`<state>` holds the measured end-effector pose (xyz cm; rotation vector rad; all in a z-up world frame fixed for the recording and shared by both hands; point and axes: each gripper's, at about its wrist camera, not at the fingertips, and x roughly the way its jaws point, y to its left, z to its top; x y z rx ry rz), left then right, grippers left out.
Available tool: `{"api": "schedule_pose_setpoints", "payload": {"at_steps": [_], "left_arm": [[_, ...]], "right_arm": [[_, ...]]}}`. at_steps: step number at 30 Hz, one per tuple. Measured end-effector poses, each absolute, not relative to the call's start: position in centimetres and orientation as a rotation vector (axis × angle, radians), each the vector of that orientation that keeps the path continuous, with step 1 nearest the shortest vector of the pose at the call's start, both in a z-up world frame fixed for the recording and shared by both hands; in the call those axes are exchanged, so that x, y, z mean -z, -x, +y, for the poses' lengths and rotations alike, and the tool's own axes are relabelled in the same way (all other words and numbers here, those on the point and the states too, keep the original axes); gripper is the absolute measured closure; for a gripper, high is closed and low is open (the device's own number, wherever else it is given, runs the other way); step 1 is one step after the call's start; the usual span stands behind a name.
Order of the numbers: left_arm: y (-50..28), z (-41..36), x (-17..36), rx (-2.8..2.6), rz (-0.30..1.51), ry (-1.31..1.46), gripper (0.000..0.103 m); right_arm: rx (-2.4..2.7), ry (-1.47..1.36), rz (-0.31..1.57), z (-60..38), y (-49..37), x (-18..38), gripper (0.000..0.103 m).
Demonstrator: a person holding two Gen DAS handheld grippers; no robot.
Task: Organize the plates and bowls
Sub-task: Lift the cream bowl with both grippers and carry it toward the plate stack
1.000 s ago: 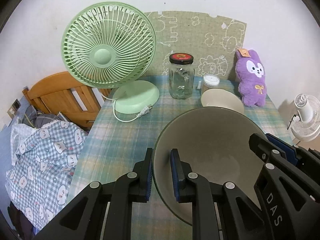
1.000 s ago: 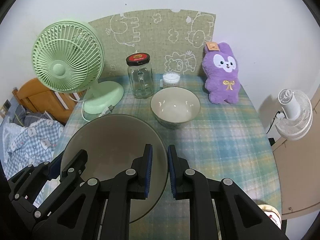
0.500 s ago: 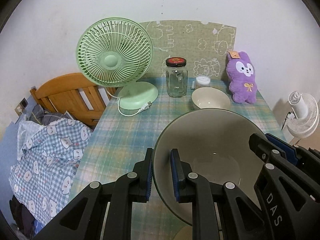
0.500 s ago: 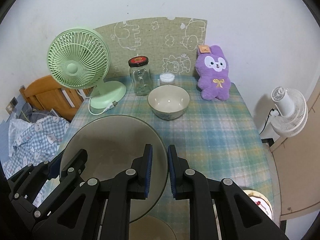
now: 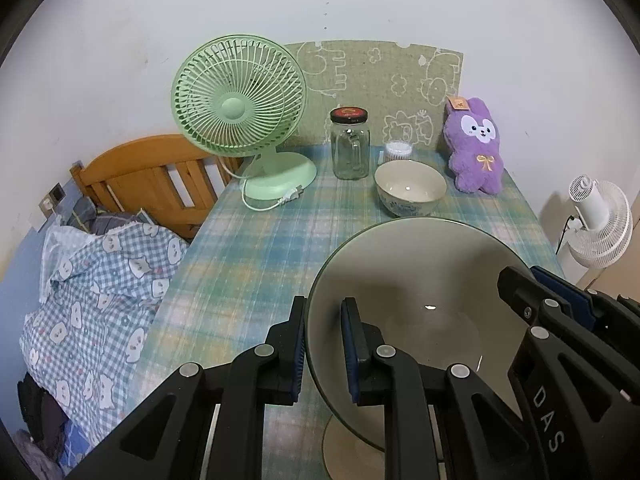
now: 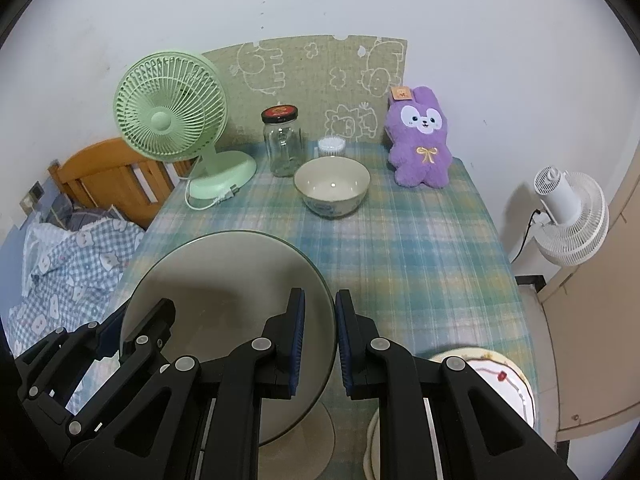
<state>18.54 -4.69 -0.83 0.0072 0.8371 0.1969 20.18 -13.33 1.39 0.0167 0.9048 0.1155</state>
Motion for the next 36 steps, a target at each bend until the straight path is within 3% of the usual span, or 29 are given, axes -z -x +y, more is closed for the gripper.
{"api": "schedule_pose_setpoints", "payload": {"at_steps": [36], "left_arm": [[-13.8, -5.8, 7.2, -0.210, 0.942, 0.018, 0.089]], "right_arm": [[-0.135, 0.004, 1.011, -14.4, -15.1, 5.2, 0.084]]}}
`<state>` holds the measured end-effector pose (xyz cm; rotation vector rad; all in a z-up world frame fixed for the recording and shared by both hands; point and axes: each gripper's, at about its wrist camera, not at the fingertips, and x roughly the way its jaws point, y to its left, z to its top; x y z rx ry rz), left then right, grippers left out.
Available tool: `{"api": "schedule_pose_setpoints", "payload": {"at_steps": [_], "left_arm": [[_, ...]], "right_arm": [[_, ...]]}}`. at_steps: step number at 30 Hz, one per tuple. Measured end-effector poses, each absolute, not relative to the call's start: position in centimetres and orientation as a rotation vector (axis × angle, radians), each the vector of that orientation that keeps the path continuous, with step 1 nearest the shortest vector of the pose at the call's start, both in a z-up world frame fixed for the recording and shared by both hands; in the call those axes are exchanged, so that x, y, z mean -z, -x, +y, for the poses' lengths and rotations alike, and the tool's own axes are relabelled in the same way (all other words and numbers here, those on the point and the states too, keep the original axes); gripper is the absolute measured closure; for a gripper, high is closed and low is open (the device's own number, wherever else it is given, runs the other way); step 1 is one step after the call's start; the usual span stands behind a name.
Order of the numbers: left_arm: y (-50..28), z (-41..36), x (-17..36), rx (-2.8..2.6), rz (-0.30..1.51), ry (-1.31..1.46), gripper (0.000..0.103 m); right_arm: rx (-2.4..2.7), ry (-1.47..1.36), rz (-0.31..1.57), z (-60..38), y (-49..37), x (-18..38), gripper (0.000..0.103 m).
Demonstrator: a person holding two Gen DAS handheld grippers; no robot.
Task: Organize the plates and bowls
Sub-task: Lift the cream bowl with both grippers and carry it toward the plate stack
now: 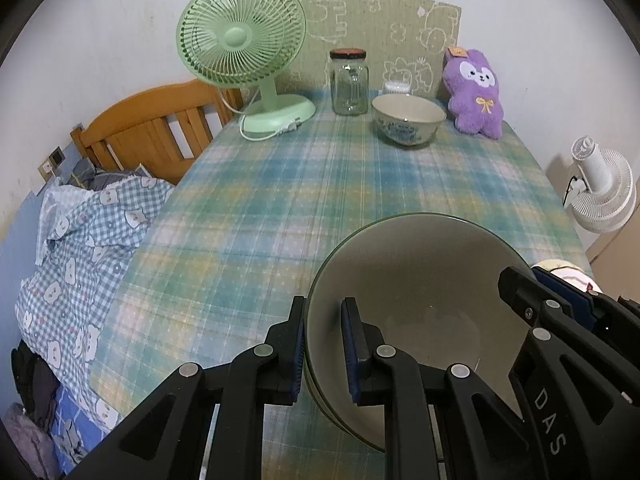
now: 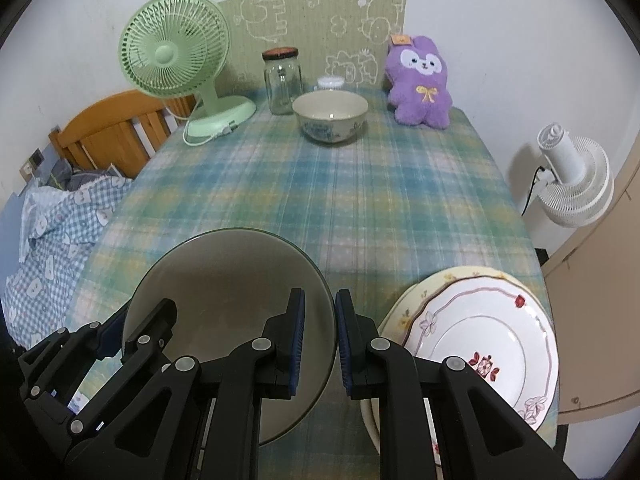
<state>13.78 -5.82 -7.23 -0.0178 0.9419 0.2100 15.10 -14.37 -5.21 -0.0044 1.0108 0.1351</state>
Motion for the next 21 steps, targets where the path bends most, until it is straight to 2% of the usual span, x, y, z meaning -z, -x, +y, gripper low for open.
{"api": "schedule_pose_setpoints", "payload": {"at_steps": [21], "left_arm": [[-14.6, -4.7, 10.1, -0.221, 1.026, 0.051, 0.089]], "right_arm": [[-0.140, 0.006, 1.100, -13.4, -16.1, 8.6, 0.084]]}}
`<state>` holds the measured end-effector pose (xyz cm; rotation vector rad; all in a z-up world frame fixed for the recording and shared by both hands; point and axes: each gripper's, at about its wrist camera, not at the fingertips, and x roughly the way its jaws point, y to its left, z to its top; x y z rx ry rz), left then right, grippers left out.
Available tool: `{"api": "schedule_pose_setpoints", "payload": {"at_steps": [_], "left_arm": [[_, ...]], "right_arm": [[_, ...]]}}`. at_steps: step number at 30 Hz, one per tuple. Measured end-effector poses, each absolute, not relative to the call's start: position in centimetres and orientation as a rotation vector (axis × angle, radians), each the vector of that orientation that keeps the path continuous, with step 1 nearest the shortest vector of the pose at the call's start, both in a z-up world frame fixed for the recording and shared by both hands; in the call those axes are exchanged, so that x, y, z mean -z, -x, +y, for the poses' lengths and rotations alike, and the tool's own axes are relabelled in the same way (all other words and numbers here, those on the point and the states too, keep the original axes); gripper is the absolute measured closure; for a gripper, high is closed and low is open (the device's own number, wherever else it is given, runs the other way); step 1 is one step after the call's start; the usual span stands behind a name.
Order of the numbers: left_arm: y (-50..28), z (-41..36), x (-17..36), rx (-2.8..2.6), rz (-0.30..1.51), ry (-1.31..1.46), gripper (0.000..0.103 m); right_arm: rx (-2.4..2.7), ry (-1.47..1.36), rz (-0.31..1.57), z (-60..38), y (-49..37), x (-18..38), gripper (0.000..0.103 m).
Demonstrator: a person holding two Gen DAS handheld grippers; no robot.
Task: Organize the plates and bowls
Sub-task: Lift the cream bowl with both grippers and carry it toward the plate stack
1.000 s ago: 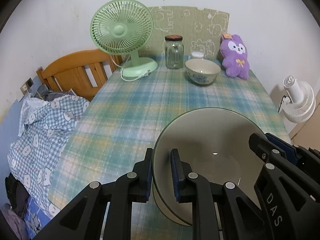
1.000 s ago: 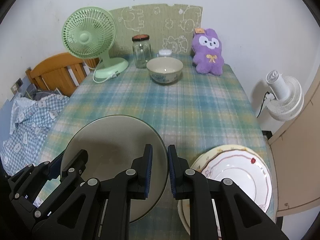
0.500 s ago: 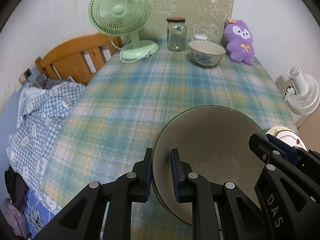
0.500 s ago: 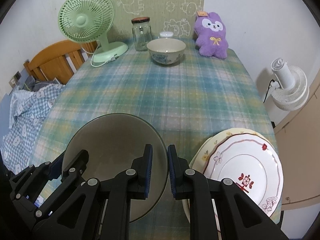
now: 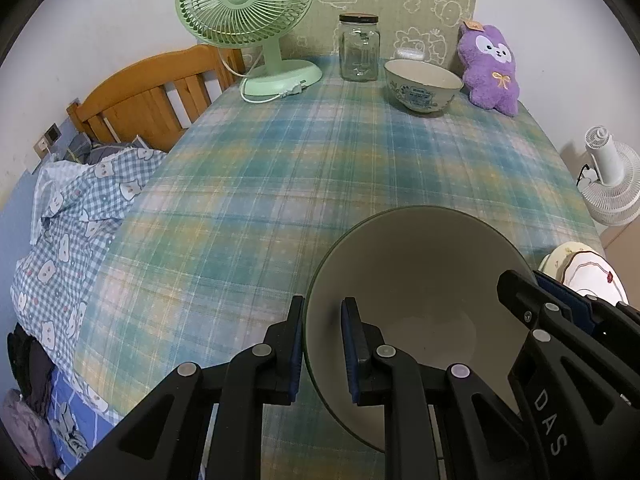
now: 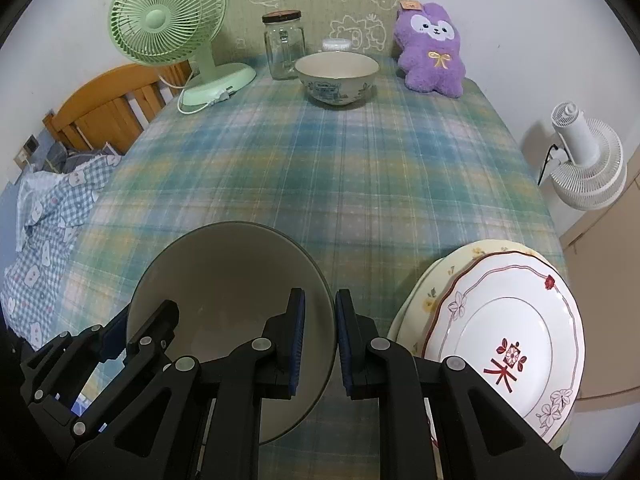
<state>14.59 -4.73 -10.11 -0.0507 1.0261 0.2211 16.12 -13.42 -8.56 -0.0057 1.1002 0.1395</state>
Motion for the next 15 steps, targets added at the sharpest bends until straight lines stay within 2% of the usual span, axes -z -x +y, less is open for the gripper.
{"api": "schedule_pose_setpoints", "payload": {"at_steps": [7, 12, 15], "left_arm": [[-14.83, -4.73, 10.13, -0.208, 1.025, 0.050, 0.088], [-14.80, -5.00, 10.20, -0.183, 1.032, 0.054, 0.071], [-14.86, -5.12, 10.25, -0.171, 1.041, 0.058, 0.065]], "right_arm": [[-0.134, 0.005, 1.101, -13.42, -16.24, 8.60, 0.084], [-0.157, 0.006, 1.103, -13.67, -16.14, 8.54, 0.084], [-0.173, 0.003, 1.106, -13.75, -15.97, 8.46, 0.084]]}}
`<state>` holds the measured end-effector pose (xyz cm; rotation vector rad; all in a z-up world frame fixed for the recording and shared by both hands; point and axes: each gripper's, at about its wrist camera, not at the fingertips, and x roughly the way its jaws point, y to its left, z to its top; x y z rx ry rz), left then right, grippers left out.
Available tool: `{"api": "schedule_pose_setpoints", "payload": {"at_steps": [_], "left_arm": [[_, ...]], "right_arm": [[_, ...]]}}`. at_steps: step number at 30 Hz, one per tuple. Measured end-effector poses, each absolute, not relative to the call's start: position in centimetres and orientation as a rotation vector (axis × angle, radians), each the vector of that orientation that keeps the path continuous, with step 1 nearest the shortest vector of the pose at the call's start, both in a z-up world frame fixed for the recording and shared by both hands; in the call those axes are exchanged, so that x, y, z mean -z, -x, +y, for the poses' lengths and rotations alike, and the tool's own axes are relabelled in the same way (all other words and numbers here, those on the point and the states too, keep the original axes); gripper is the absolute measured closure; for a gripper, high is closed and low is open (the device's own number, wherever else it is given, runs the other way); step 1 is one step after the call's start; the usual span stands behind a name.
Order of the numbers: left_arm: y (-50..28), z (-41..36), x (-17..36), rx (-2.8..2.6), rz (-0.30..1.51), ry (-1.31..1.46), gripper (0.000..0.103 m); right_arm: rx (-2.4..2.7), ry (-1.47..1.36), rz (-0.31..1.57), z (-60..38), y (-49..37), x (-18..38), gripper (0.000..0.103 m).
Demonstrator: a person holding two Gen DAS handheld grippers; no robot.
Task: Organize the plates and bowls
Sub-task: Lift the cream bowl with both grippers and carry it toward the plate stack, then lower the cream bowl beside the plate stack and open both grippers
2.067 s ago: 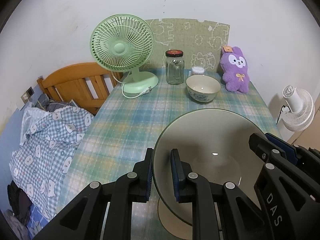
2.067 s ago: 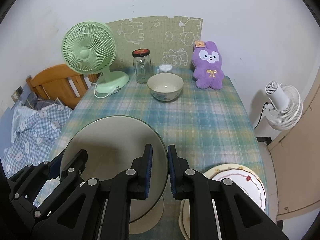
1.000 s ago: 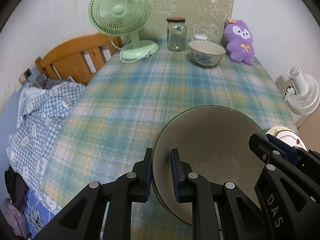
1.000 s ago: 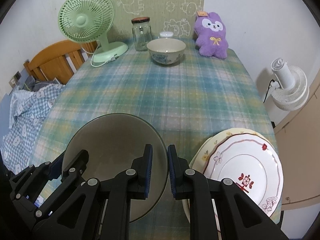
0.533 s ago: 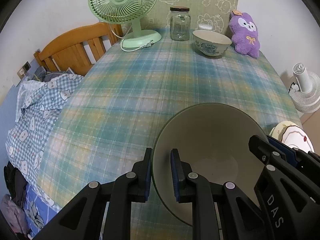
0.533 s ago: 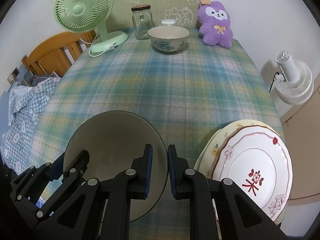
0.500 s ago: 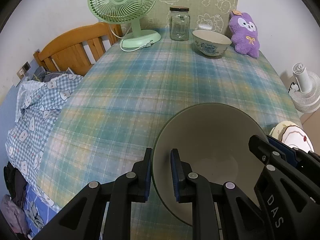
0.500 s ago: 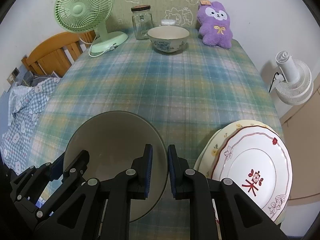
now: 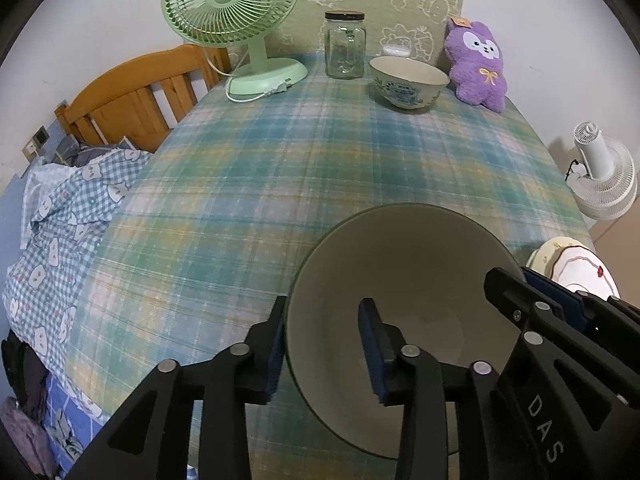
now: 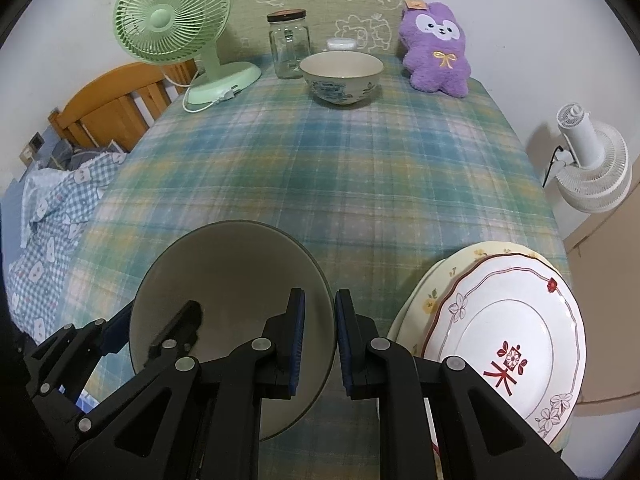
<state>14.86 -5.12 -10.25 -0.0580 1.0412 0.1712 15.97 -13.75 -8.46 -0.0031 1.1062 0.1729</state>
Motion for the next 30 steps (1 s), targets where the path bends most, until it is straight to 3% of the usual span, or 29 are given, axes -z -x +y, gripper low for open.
{"api": "schedule_pose_setpoints", "payload": {"at_steps": [4, 6, 8, 10, 12, 25, 30], "left_arm": [[-14.8, -5.3, 10.1, -0.158, 1.053, 0.063, 0.058], [-14.5, -5.4, 9.6, -0.148, 1.035, 0.068, 0.045], [-14.2, -5.8, 8.7, -0.149, 1.002, 0.058, 0.038], [-14.0, -5.8, 7.9, -0.145, 0.983, 0.072, 0.033], [-13.9, -5.8, 7.1, -0.154, 0.966, 0.071, 0.029], [-13.4, -5.6, 0.8, -0.156, 0.878, 0.051, 0.019], [-13.2, -5.3, -2.0, -0.136, 0.815, 0.042, 0.010]], "right_arm": [[-0.203, -0.007, 1.119, -14.0, -16.0, 8.3, 0.084], [-0.212, -0.003, 1.105, -14.0, -15.8, 7.9, 0.083], [-0.210, 0.022, 1.074, -13.9, -15.6, 7.0, 0.071], [-0.215, 0.008, 1.049, -14.1, -15.5, 6.2, 0.040], [-0.206, -0.003, 1.016, -14.4, -15.3, 5.2, 0.033], [-0.213, -0.013, 0.927, -14.2, -15.1, -1.5, 0.019], [-0.205, -0.007, 0.873, -14.1, -14.9, -4.5, 0.011]]}}
